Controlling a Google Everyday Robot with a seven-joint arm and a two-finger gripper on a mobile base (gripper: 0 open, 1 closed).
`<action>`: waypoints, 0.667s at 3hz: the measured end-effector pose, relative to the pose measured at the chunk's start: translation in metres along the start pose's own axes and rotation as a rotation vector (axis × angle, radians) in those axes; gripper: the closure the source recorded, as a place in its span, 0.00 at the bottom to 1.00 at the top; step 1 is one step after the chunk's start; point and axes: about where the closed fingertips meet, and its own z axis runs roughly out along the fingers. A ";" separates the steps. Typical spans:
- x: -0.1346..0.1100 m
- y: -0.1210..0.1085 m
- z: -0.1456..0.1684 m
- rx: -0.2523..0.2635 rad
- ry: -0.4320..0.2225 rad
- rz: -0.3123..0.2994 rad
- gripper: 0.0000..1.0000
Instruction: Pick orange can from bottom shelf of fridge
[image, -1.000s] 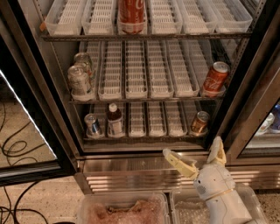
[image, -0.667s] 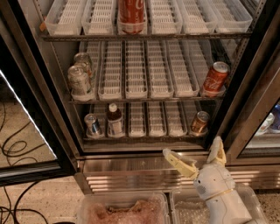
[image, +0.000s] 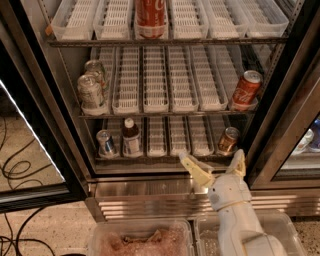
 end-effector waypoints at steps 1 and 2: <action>0.028 0.004 0.016 0.031 0.034 0.008 0.00; 0.024 0.004 0.015 0.027 0.030 -0.003 0.00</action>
Offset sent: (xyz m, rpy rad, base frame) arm 0.0183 0.0143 -0.0222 0.0093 0.0426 -0.0181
